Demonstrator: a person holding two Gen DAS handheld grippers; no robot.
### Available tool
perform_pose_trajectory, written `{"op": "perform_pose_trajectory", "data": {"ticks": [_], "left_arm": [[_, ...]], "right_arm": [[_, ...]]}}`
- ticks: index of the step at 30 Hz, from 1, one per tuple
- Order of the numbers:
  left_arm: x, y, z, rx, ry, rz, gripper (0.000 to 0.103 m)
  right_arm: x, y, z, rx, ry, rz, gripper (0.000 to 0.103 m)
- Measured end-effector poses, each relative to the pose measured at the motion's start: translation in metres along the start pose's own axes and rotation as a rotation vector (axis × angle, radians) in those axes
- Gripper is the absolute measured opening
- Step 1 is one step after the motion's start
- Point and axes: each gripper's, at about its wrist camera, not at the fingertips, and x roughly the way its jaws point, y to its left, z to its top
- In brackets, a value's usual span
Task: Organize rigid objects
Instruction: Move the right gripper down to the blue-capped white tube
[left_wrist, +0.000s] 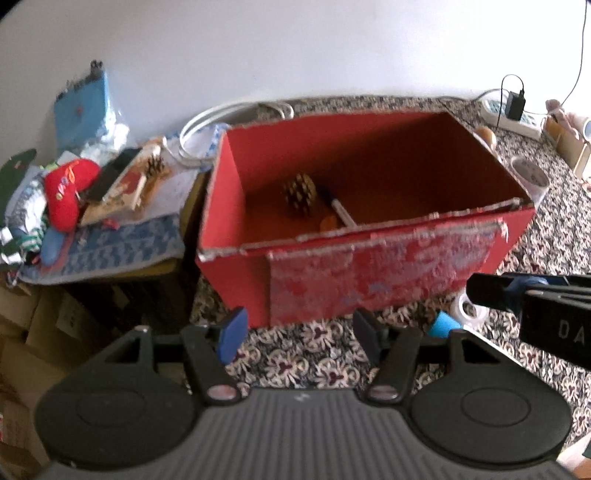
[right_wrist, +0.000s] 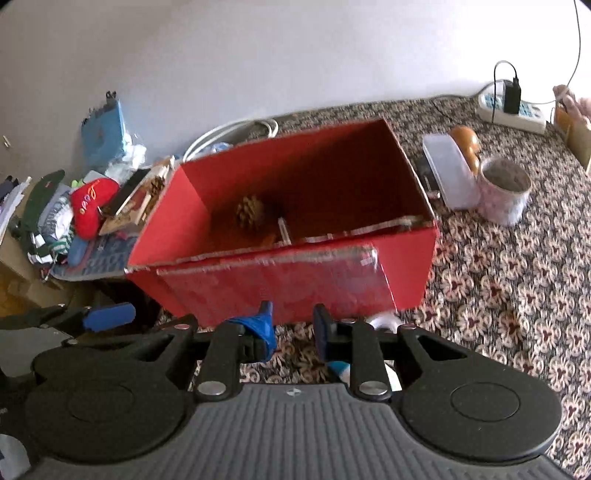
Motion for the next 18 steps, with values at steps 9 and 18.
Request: {"op": "perform_pose_trajectory", "data": {"ticks": [9,18], "left_arm": [[0.015,-0.003,-0.015,0.013,0.052,-0.008,0.065],[0.031,0.001,-0.019,0.003,0.102,-0.018,0.065]], "right_arm": [[0.013,-0.005,-0.019,0.021,0.064,-0.018,0.006],[0.026,-0.004,-0.028,0.026,0.114,-0.029,0.006]]}}
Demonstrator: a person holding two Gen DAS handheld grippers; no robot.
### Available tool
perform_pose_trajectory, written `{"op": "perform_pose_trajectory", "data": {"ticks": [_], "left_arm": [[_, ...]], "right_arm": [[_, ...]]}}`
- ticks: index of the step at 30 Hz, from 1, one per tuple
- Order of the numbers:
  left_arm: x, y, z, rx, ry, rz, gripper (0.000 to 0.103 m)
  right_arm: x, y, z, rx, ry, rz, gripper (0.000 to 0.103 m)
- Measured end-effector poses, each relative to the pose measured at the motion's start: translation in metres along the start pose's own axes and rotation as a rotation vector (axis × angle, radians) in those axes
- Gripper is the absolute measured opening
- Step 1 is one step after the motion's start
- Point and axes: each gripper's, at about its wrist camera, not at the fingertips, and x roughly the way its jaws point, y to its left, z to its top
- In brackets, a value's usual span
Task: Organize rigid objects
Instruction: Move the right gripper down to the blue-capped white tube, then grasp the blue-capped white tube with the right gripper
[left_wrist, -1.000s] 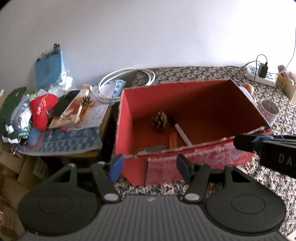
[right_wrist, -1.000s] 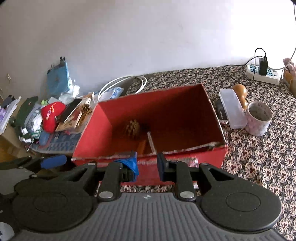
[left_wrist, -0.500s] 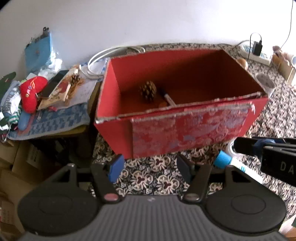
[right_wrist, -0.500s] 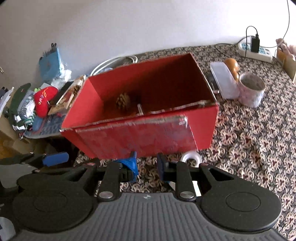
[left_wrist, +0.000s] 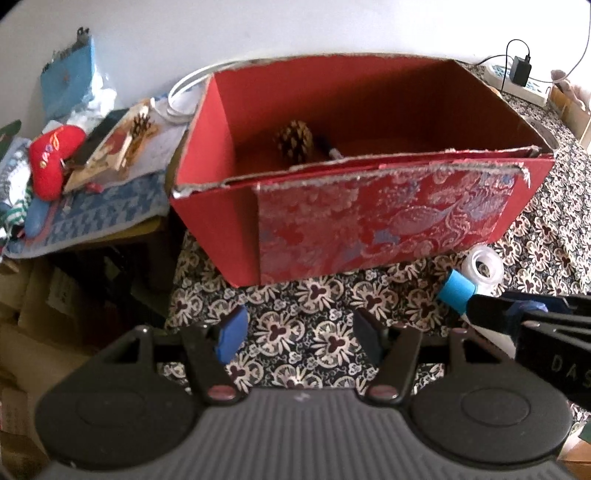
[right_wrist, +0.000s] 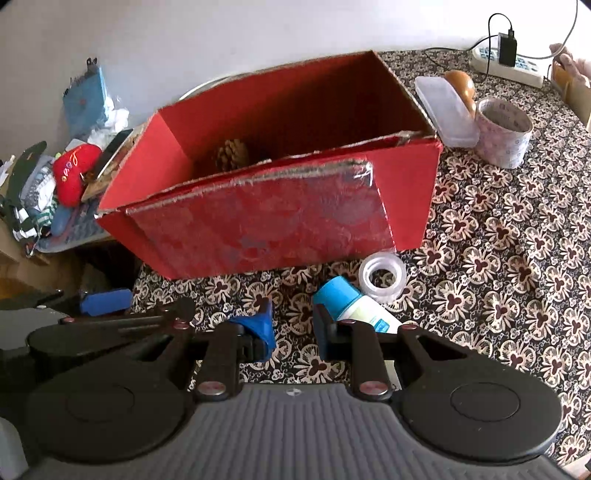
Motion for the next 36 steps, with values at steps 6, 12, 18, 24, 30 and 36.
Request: {"op": "perform_pose_trajectory", "data": {"ticks": [6,12,18,24,30,36], "left_arm": [[0.007,-0.002,-0.001,0.020,0.012,-0.009,0.065],[0.014,-0.008,0.002,0.043,0.018,-0.028,0.065],[0.019,-0.016,0.005,0.059,0.033,-0.015,0.065],[0.026,-0.020,0.009,0.014,0.057,0.000,0.065],[0.031,-0.031,0.009,-0.029,0.082,0.013,0.065],[0.032,-0.041,0.001,-0.060,0.087,0.002,0.065]], "right_arm": [[0.007,-0.002,0.000,0.010,0.017,-0.003,0.006],[0.010,-0.007,-0.002,0.024,0.016,-0.010,0.006],[0.014,-0.012,0.001,0.028,0.027,0.004,0.006],[0.021,-0.017,0.008,-0.024,0.061,0.042,0.007],[0.022,-0.029,0.017,-0.088,0.089,0.115,0.006],[0.021,-0.059,0.023,-0.090,0.109,0.170,0.006]]}}
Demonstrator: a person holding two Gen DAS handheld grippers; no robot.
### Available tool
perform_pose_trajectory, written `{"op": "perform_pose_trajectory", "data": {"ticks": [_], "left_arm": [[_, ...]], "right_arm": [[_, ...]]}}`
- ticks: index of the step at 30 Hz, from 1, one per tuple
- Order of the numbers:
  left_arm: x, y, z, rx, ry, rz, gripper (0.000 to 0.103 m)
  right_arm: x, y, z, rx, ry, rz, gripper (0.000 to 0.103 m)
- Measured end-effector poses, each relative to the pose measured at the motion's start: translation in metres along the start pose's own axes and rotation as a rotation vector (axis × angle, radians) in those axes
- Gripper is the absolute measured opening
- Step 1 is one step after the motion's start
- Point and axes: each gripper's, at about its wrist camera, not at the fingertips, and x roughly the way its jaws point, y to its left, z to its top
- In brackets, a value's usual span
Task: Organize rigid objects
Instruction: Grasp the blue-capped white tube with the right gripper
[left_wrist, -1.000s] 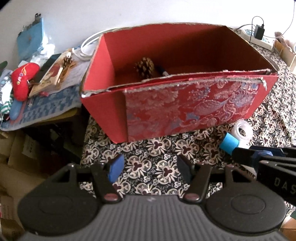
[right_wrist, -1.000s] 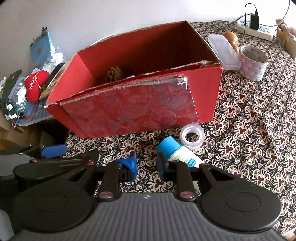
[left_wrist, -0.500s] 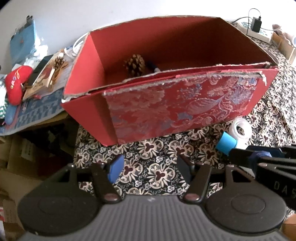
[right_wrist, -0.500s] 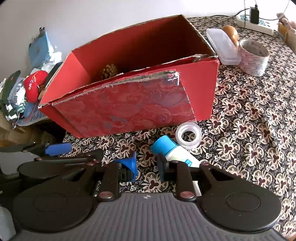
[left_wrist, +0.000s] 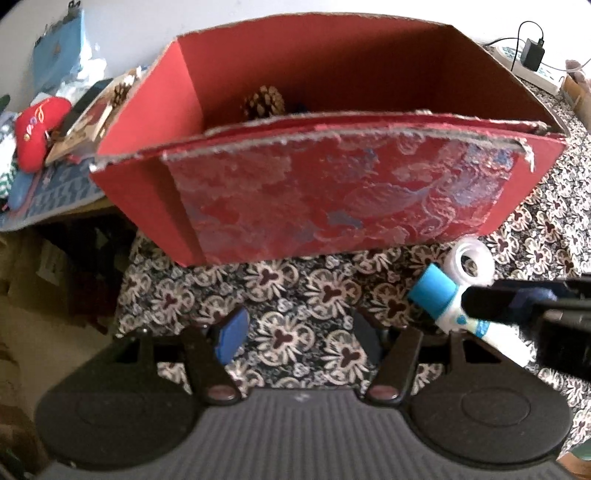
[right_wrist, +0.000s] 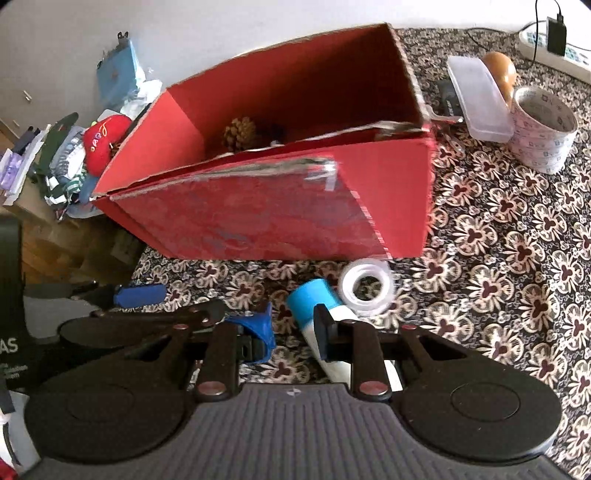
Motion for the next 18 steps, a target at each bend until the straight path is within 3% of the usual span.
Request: {"op": "perform_pose_trajectory", "data": {"ticks": [8,18], "left_arm": [[0.002,-0.017,-0.012,-0.011,0.010,-0.139,0.065],[0.008,-0.046,-0.015,0.030,0.033,-0.394,0.065]], "right_arm": [[-0.004,-0.047,-0.002,0.043,0.043,0.003,0.006],[0.007,-0.086,-0.010,0.122,0.138,0.057,0.006]]}}
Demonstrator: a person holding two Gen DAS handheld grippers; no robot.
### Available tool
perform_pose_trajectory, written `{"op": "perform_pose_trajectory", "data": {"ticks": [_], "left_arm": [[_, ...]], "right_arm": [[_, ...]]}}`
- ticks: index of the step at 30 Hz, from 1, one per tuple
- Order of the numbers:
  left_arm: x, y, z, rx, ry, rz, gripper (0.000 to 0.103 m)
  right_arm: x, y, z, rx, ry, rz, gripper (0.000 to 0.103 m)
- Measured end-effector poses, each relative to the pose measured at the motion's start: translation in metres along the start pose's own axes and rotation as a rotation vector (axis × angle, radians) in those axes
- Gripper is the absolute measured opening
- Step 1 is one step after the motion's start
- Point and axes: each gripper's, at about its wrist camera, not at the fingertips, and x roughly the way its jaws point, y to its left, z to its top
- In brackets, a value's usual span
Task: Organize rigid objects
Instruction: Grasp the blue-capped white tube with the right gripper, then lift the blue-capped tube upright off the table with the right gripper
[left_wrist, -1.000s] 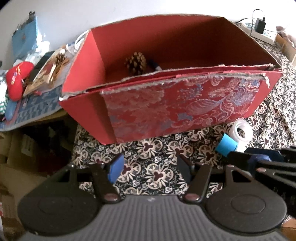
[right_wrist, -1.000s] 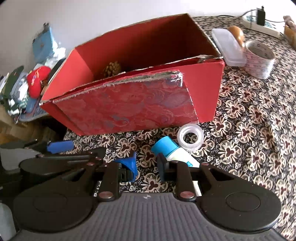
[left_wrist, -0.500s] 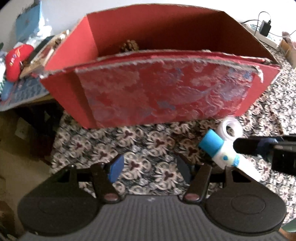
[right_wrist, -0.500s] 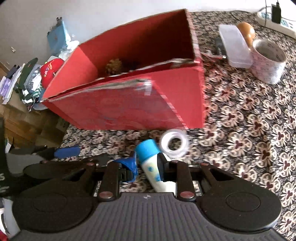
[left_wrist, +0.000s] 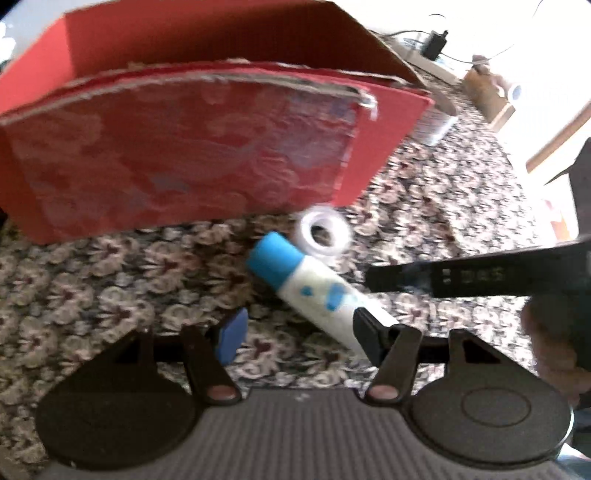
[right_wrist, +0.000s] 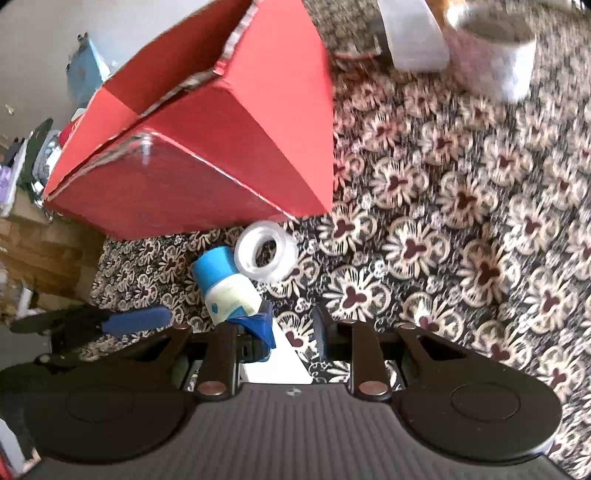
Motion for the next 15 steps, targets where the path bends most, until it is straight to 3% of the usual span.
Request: {"op": "perform_pose_trajectory", "data": {"ticks": [3,7,10,15], "left_arm": [[0.003,-0.005,-0.001,0.013,0.006,-0.062,0.065],[0.008,-0.007,-0.002,0.030,0.017,-0.088,0.065],[0.012,-0.004,-0.004,0.043,0.026,-0.089,0.065],[0.009,0.007,-0.009,0.053,0.036,-0.067,0.065]], "right_arm": [[0.005,-0.008,-0.001,0.049,0.029,0.065,0.006],[0.010,-0.013,-0.003,0.105,0.054,0.119,0.005],[0.015,-0.014,-0.006,0.150,0.093,0.191,0.005],[0.025,0.003,-0.015,0.149,0.091,0.221,0.006]]}}
